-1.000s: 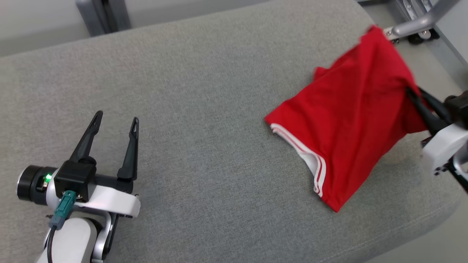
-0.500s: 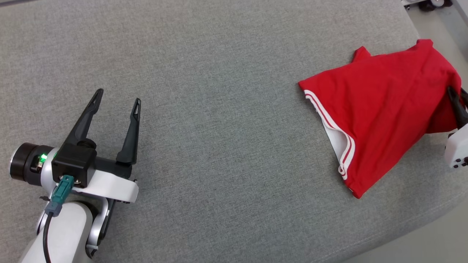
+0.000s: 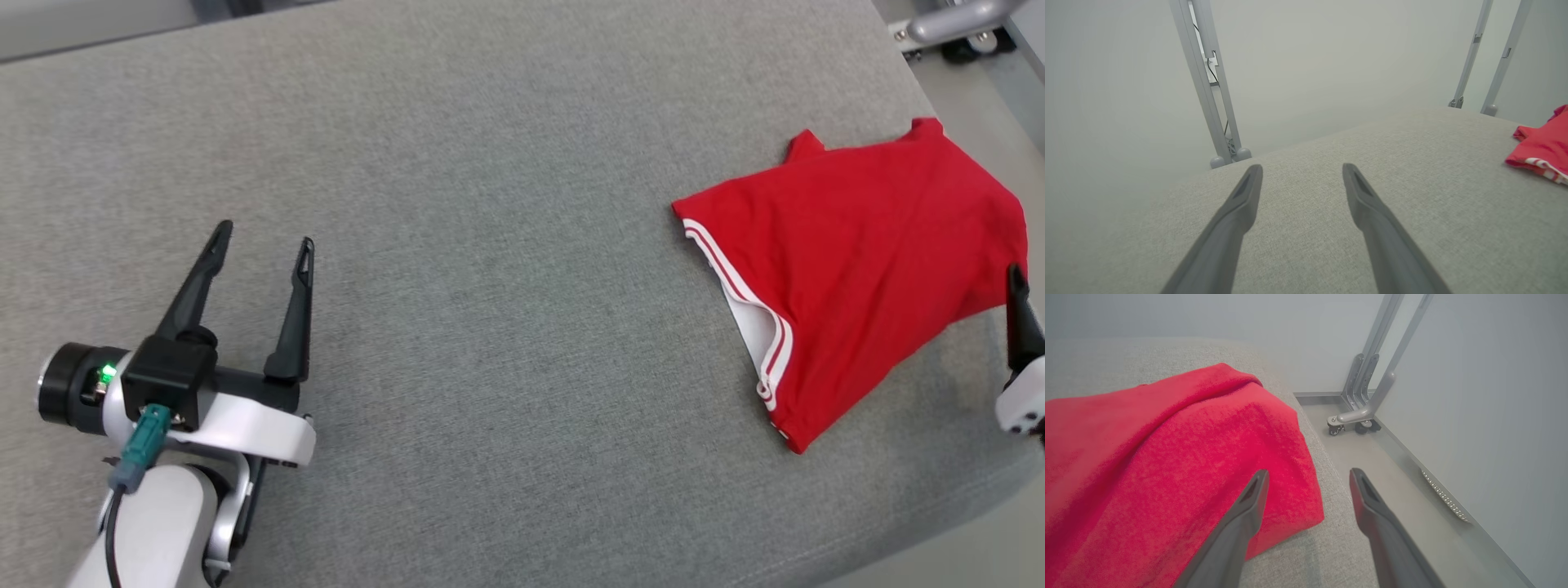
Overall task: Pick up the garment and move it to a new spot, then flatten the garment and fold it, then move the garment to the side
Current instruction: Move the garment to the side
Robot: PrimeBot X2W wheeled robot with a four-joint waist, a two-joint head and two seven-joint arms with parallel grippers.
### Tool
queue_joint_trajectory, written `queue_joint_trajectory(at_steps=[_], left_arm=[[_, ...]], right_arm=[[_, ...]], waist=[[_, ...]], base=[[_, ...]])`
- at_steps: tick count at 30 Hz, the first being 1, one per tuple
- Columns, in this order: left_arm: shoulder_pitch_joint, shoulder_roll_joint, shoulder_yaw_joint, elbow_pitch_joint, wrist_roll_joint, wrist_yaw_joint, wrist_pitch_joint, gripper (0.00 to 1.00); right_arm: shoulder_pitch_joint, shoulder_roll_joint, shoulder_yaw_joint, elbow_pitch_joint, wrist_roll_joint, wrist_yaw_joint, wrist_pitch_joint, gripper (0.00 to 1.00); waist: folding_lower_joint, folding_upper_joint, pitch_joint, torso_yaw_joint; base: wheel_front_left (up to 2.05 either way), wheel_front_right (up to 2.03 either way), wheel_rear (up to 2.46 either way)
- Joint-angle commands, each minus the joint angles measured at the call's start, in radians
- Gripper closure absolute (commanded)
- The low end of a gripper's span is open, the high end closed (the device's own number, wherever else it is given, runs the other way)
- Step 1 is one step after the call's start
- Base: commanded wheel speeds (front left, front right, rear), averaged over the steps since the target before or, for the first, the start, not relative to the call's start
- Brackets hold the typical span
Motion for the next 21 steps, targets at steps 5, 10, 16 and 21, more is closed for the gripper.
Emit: queue_joint_trajectory(at_steps=[5, 10, 16, 21], left_arm=[[0.037, -0.029, 0.000, 0.019, -0.019, 0.019, -0.031, 0.00], [0.065, -0.037, 0.011, 0.027, -0.031, 0.034, -0.046, 0.00], [0.100, -0.045, 0.032, 0.027, -0.045, 0.053, -0.061, 0.00], [0.136, -0.056, 0.048, 0.021, -0.065, 0.062, -0.068, 0.00]], right_arm=[[0.157, 0.060, -0.082, -0.226, 0.012, 0.000, 0.007, 0.00], [0.270, 0.133, -0.112, -0.466, -0.011, 0.000, 0.004, 0.00], [0.366, 0.228, -0.058, -0.738, -0.044, 0.000, 0.014, 0.00], [0.396, 0.272, -0.016, -0.818, -0.065, 0.000, 0.025, 0.00]], waist=[[0.0000, 0.0000, -0.076, 0.065], [0.0000, 0.0000, -0.116, 0.100], [0.0000, 0.0000, -0.173, 0.157], [0.0000, 0.0000, -0.241, 0.200]], base=[[0.00, 0.00, 0.00], [0.00, 0.00, 0.00], [0.00, 0.00, 0.00], [0.00, 0.00, 0.00]])
